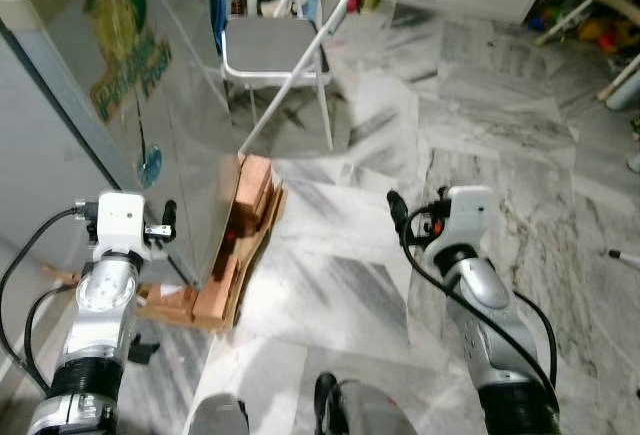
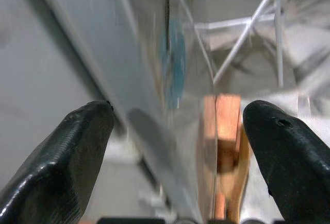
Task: Restocking fridge
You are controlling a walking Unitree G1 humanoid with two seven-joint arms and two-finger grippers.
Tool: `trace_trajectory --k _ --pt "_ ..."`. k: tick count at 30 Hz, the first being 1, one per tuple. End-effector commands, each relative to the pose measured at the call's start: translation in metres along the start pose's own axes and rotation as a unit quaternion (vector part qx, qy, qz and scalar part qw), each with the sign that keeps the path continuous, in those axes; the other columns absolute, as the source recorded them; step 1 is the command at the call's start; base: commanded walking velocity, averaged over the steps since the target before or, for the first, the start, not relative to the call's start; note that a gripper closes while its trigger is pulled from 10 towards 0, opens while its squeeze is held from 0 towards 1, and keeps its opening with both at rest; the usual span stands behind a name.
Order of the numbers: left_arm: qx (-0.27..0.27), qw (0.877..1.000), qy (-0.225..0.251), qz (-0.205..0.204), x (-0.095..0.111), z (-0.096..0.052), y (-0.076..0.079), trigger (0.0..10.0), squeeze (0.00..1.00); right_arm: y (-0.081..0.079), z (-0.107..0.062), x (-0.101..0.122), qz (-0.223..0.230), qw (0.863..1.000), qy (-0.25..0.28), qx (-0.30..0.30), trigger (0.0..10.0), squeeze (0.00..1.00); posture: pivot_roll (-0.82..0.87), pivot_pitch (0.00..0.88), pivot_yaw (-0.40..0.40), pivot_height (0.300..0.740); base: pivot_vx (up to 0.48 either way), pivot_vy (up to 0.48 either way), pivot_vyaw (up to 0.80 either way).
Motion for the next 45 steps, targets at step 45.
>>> trace_trajectory --k 45 --pt "0.030 0.999 0.042 0.013 0.030 0.035 0.011 10.0 0.00 0.004 -0.004 0.000 -0.004 1.000 -0.004 -0.003 10.0 0.00 0.06 0.141 -0.065 0.740 0.000 0.000 0.00"
Point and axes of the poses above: a point about 5 cm out from each wrist's last joint towards the gripper, its own z axis pointing out of the wrist towards the gripper, its own x axis along the axis of the wrist's last joint, y = z × x, the point moved 2 cm from there along z, pointing out of the wrist towards the gripper, and after that the axes turned 12 degrees about -z, right-handed, at the moved point
